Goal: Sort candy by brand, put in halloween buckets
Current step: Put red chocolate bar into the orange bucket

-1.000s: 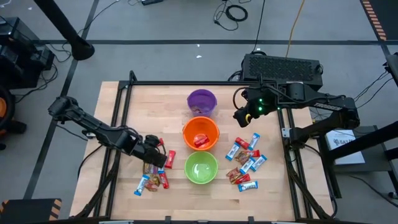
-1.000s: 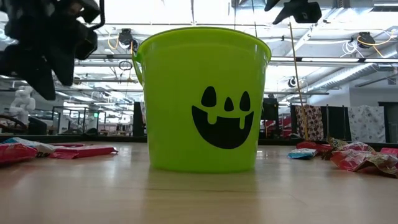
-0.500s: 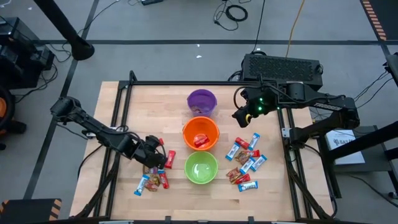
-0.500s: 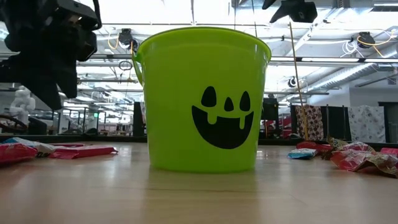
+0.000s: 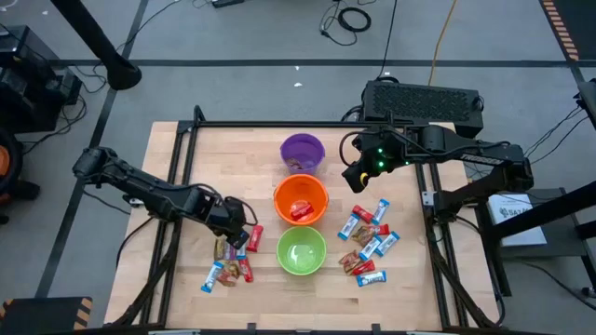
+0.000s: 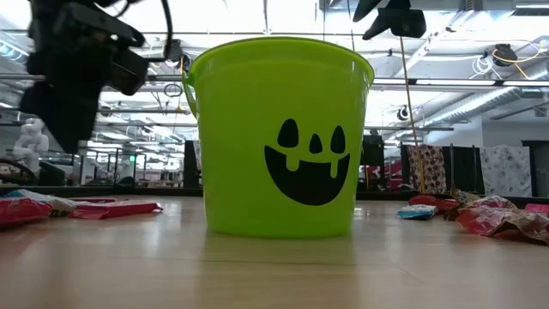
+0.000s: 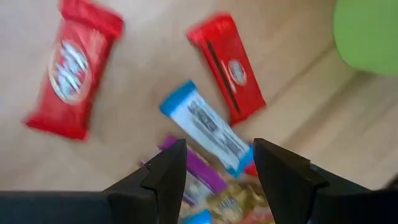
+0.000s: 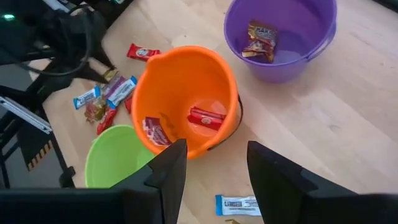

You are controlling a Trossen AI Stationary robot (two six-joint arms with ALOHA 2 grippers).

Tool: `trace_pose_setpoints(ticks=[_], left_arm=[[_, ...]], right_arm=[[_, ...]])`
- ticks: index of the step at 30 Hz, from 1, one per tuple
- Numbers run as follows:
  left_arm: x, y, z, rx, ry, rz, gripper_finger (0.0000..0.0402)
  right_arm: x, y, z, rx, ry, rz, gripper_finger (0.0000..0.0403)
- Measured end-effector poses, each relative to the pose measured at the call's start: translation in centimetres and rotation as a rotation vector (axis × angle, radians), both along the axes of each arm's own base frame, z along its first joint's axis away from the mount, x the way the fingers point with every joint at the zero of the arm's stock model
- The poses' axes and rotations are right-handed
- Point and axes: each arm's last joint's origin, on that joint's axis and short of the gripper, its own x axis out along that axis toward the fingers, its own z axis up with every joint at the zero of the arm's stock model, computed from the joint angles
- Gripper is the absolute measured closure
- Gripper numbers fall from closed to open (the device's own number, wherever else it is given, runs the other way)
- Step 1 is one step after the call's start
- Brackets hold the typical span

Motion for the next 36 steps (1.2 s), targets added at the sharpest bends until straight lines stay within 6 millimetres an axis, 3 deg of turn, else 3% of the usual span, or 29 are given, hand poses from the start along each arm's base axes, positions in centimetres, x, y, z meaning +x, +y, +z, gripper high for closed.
trace_pose_setpoints(ticks=[8, 15, 23, 26, 32, 36], left_arm=[[-0.9, 2.5, -0.4, 0.107, 0.110, -0.037, 0.0210], [-1.2, 3.1, -0.5, 0.269, 0.120, -0.265, 0.0210], [-2.3, 3.9, -2.5, 0.241, 0.182, -0.304, 0.0210], [-2.7, 3.9, -2.4, 0.220, 0.158, -0.298, 0.0210], [-3.3, 4.0, -2.2, 0.347, 0.076, -0.371, 0.0209], [-4.0, 3.9, -3.1, 0.287, 0.033, -0.393, 0.0203]], right_arm=[[0.4, 0.3, 0.0, 0.068, -0.026, 0.021, 0.0243], [0.5, 0.6, 0.0, 0.066, -0.031, 0.037, 0.0243], [0.5, 0.6, 0.0, 0.058, -0.030, 0.039, 0.0243], [0.5, 0.6, 0.0, 0.060, -0.030, 0.040, 0.0243], [0.5, 0.6, 0.0, 0.054, -0.029, 0.047, 0.0243], [0.5, 0.6, 0.0, 0.043, -0.027, 0.059, 0.0243]])
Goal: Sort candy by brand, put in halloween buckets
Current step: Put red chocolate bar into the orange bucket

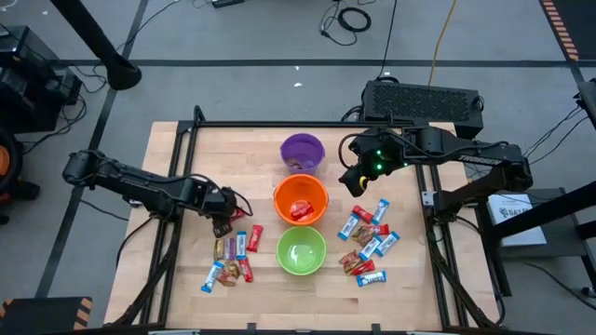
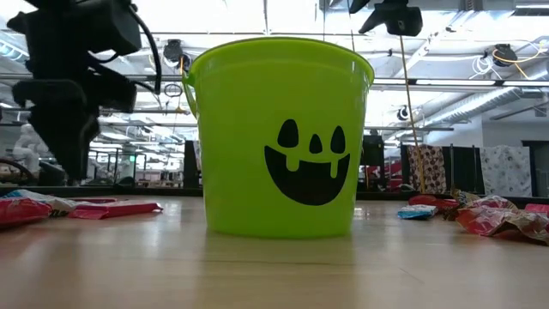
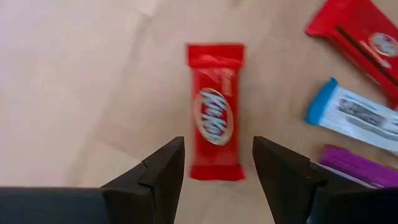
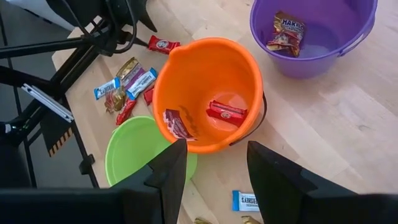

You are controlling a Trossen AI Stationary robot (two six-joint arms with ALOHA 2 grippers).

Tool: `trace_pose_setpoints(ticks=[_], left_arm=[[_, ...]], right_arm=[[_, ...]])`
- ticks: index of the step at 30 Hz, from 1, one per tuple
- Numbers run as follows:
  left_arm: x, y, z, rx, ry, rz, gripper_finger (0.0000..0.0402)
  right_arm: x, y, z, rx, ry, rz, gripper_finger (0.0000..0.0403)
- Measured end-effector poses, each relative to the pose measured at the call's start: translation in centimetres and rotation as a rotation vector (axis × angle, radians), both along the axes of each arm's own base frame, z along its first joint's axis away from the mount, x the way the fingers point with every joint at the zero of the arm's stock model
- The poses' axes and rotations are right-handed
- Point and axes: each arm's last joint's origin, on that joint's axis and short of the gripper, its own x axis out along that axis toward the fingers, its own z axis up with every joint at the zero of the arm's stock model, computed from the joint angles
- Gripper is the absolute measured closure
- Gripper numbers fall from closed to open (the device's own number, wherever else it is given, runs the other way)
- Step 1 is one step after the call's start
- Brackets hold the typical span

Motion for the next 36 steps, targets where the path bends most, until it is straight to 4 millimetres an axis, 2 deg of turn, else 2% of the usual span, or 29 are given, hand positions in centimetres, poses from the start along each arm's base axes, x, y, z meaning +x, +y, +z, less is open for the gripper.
trace_pose_setpoints(ticks=[13, 21, 31, 36], left_arm=[[-0.8, -0.2, -1.8, 0.019, -0.037, -0.012, 0.0200], [-1.9, -0.1, -3.2, -0.010, 0.022, 0.091, 0.0200], [-1.9, 0.0, -3.3, 0.022, 0.018, 0.055, 0.0202], [-1.9, 0.0, -3.3, 0.046, 0.014, 0.036, 0.0227]], right_arm=[[0.0, 0.0, 0.0, -0.027, 0.002, 0.027, 0.0243], [0.0, -0.2, 0.0, -0.099, 0.008, 0.003, 0.0243], [0.3, -0.3, -0.3, -0.104, 0.020, 0.002, 0.0243], [0.9, -0.3, -0.7, -0.107, 0.034, 0.007, 0.0243]])
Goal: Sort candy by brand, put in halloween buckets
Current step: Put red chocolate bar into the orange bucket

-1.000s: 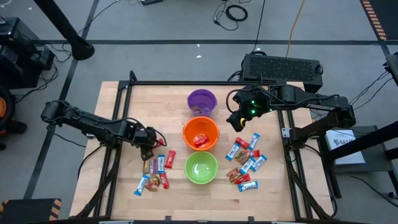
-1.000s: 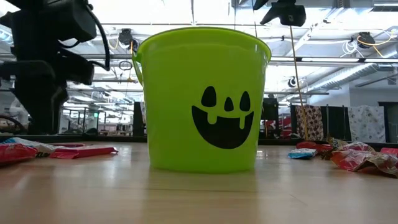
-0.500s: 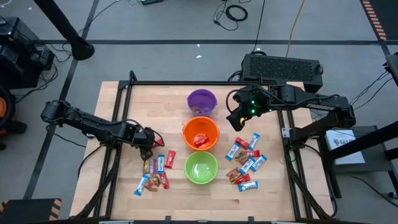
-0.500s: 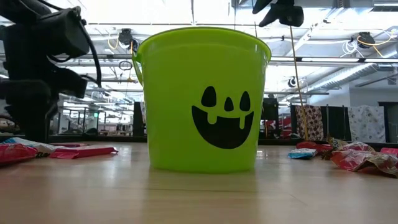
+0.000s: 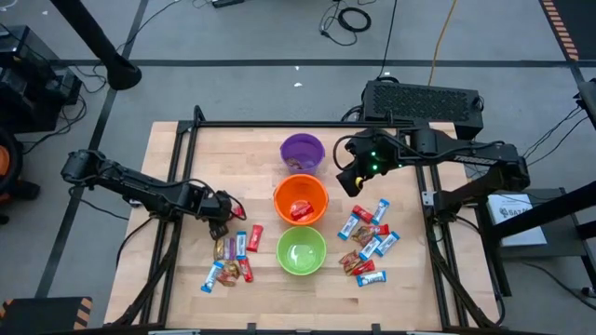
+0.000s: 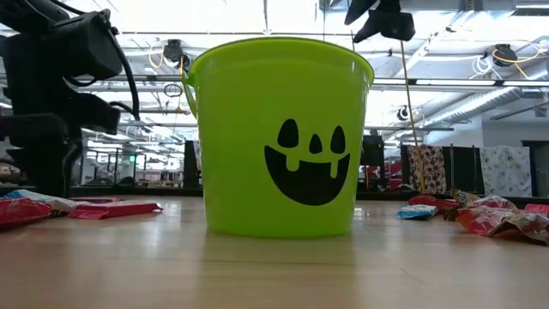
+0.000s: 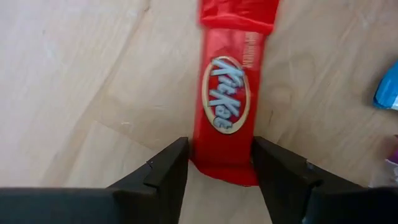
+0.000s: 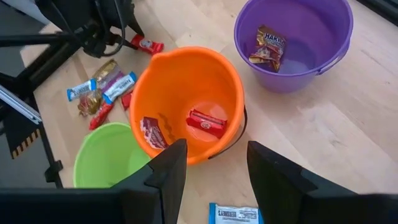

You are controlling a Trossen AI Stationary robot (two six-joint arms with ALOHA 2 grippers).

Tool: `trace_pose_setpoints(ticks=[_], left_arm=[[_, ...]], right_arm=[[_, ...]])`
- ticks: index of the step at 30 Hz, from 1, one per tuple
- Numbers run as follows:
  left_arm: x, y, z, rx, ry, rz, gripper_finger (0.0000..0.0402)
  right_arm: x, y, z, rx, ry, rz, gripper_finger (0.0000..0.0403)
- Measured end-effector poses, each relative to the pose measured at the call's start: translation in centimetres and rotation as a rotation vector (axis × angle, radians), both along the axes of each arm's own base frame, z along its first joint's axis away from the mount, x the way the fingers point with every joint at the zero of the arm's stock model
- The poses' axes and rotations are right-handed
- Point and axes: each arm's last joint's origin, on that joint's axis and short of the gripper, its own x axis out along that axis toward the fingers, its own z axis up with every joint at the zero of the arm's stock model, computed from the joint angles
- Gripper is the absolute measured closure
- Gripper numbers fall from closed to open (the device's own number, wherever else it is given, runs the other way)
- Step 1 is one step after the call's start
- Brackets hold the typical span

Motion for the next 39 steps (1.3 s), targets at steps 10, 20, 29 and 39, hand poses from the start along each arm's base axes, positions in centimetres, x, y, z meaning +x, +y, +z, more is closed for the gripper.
trace_pose_setpoints(ticks=[10, 20, 29, 39], left_arm=[[0.9, -0.2, 0.4, -0.031, -0.087, 0.004, 0.0277], [2.4, -0.7, 2.6, -0.180, -0.157, 0.063, 0.0279], [4.2, -1.3, 5.9, -0.307, -0.245, 0.047, 0.0279], [4.6, -1.5, 9.3, -0.391, -0.367, 0.042, 0.0279]], right_arm=[[1.0, -0.1, -0.7, -0.040, 0.022, 0.049, 0.0243], [0.8, -1.1, -0.6, -0.107, 0.030, 0.097, 0.0243], [0.5, -3.0, -0.6, -0.182, 0.040, 0.158, 0.0243], [0.3, -4.8, -0.4, -0.137, -0.029, 0.246, 0.0243]])
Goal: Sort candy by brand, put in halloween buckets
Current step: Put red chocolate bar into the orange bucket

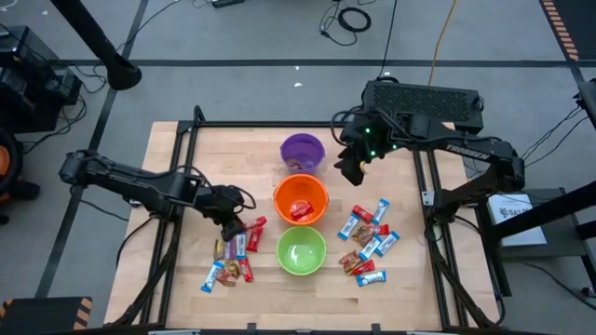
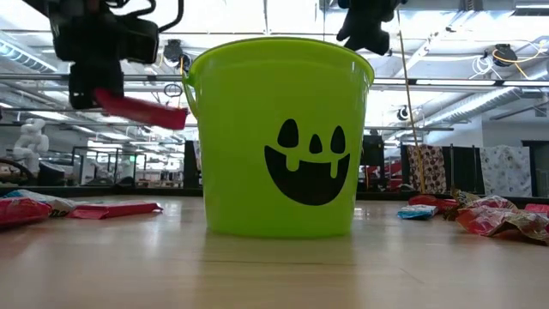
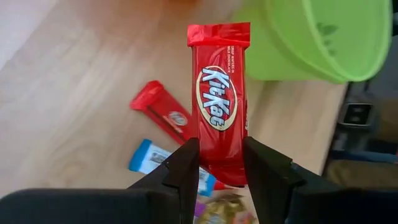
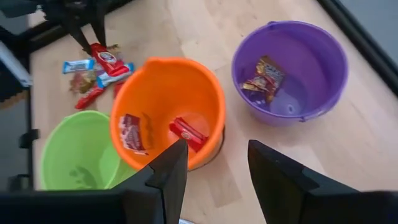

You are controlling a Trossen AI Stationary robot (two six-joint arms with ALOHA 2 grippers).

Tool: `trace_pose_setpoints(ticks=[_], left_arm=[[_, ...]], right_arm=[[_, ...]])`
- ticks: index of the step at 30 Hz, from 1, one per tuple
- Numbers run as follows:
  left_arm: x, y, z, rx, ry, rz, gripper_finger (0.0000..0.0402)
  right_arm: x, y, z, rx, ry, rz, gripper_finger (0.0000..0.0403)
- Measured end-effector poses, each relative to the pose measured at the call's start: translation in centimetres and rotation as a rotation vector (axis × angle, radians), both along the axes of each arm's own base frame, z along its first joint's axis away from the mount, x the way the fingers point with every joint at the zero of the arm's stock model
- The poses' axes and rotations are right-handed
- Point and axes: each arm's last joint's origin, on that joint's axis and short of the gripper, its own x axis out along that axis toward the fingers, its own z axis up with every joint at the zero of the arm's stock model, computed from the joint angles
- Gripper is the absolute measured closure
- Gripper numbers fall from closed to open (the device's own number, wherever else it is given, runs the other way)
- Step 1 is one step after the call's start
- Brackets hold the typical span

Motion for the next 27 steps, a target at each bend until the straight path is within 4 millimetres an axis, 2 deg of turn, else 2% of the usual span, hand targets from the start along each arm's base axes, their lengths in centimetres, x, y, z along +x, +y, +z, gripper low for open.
trace_pose_setpoints(ticks=[5, 11, 14, 18, 22, 27], left_arm=[[-0.2, -0.1, 1.2, -0.038, -0.052, -0.004, 0.0279], [-0.3, 0.0, 3.2, -0.036, -0.155, -0.023, 0.0279], [-0.5, 0.0, 3.3, -0.020, -0.163, -0.025, 0.0279], [-0.7, 0.1, 2.7, 0.005, -0.099, -0.031, 0.0279], [-1.1, 0.1, 0.4, 0.088, 0.015, -0.049, 0.0279], [-0.8, 0.0, -1.7, 0.167, 0.024, -0.152, 0.0279]], right_arm=[[0.1, -0.4, 0.2, 0.059, -0.047, 0.034, 0.0243], [0.2, -0.2, 0.4, 0.191, -0.074, -0.011, 0.0243], [0.7, 0.2, 0.8, 0.238, -0.121, -0.031, 0.0243], [1.6, 1.3, 1.6, 0.280, -0.210, -0.019, 0.0243], [2.2, 2.9, 2.1, 0.321, -0.264, 0.008, 0.0243], [2.4, 4.8, 1.8, 0.354, -0.218, -0.038, 0.0243]])
